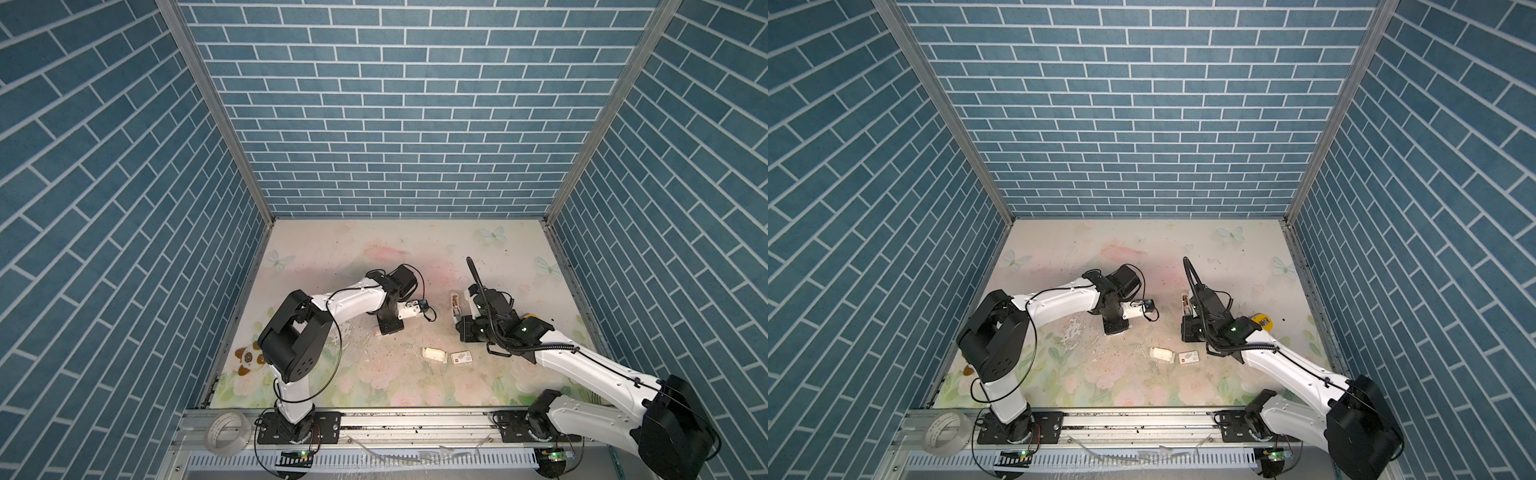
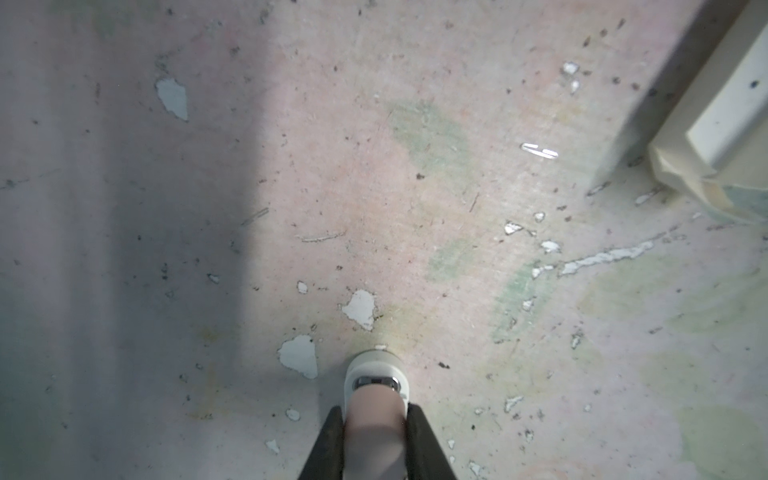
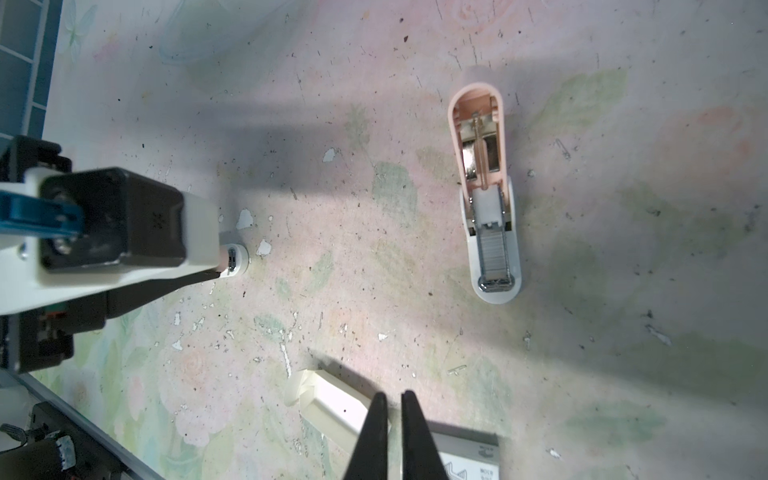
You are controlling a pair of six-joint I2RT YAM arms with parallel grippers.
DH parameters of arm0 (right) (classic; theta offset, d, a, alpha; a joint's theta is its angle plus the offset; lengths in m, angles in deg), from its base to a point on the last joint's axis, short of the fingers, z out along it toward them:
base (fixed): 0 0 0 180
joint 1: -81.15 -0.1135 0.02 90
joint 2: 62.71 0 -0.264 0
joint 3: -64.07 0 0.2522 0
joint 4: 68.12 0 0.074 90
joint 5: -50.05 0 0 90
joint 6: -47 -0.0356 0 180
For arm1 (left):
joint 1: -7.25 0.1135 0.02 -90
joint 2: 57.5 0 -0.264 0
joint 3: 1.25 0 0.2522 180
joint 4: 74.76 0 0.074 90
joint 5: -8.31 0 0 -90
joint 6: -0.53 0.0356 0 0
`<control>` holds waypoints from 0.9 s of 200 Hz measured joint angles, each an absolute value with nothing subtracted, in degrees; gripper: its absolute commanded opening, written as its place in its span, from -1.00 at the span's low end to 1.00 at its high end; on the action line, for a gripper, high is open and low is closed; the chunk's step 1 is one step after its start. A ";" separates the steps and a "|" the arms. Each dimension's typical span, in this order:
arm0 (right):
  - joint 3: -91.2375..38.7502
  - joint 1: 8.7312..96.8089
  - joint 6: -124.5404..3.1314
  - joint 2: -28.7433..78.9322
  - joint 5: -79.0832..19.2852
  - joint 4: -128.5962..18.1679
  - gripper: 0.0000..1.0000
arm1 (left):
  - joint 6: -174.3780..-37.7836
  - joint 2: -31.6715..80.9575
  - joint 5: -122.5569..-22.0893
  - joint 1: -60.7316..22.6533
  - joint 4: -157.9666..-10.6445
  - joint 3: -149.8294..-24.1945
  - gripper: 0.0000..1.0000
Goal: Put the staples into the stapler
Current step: 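Hold the stapler upright on the table with the left gripper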
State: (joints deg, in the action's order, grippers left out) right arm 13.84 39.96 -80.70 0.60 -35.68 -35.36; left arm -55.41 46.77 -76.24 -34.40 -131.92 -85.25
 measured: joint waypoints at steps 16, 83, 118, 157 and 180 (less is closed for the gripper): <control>14.08 39.99 -80.72 0.38 -35.68 -35.42 -0.79 | -55.41 47.16 -76.26 -34.40 -132.27 -85.60 -0.97; 14.23 39.99 -80.72 0.27 -35.68 -35.53 -0.79 | -55.45 49.33 -76.11 -34.40 -134.74 -87.89 -1.00; 14.58 39.99 -80.72 0.27 -35.68 -35.53 -0.79 | -55.56 50.40 -76.09 -34.40 -135.62 -88.55 -1.00; 14.58 39.99 -80.72 0.27 -35.68 -35.56 -0.79 | -55.63 51.34 -76.11 -34.40 -136.71 -89.40 -1.00; 14.58 39.99 -80.72 0.27 -35.68 -35.56 -0.80 | -55.65 51.60 -76.11 -34.40 -137.02 -89.64 -1.00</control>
